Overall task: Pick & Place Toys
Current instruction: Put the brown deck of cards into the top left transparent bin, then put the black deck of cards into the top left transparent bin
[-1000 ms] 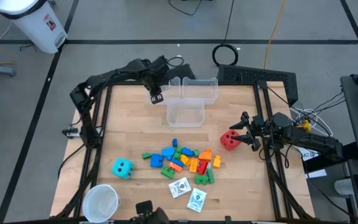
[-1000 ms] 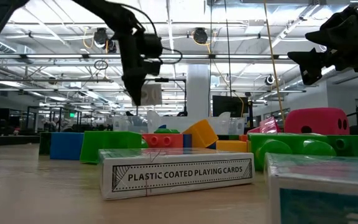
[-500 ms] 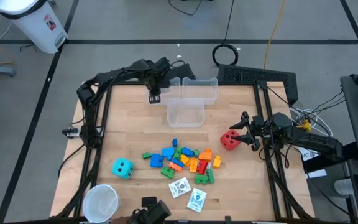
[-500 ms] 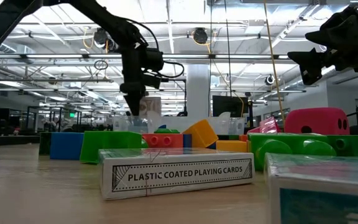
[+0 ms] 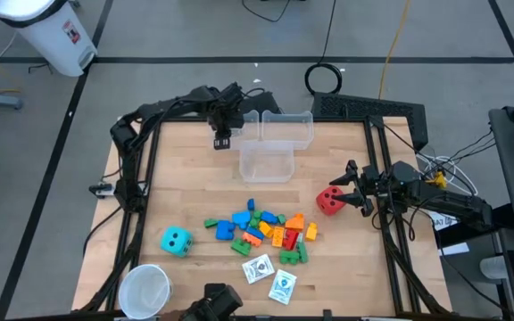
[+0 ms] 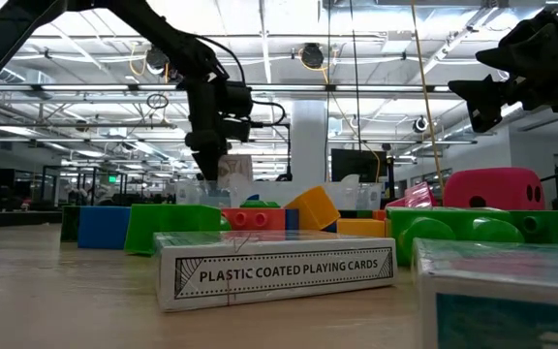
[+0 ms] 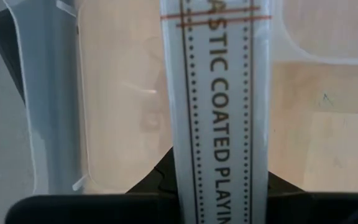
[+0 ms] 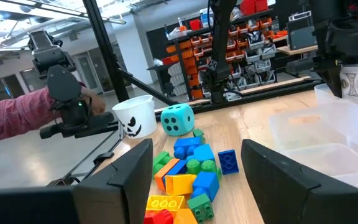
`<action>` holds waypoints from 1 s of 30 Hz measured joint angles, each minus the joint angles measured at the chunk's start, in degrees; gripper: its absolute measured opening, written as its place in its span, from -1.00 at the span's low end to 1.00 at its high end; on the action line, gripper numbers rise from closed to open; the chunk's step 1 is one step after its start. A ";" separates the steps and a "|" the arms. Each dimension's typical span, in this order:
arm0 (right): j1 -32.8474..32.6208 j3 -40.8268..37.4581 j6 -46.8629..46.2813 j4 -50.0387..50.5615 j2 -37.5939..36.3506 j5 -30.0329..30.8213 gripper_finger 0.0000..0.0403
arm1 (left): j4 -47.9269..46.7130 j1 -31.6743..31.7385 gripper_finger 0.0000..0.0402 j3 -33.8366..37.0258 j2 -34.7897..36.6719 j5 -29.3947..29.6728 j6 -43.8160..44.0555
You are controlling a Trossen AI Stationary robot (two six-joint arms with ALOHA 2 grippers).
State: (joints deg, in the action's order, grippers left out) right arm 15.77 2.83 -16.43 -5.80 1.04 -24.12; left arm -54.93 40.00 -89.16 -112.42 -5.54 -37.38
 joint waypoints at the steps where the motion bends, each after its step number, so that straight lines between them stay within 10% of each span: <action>1: 0.00 0.00 -0.01 0.00 0.01 0.00 0.07 | 0.60 0.13 -0.68 0.70 0.02 0.00 -0.04; 30: 0.00 0.00 0.00 0.00 0.00 0.00 0.07 | 8.99 -5.68 0.24 1.78 1.51 30.46 -1.42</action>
State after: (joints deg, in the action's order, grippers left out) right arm 15.77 2.83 -16.43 -5.80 1.04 -24.12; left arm -45.95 34.32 -87.39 -110.92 24.92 -38.80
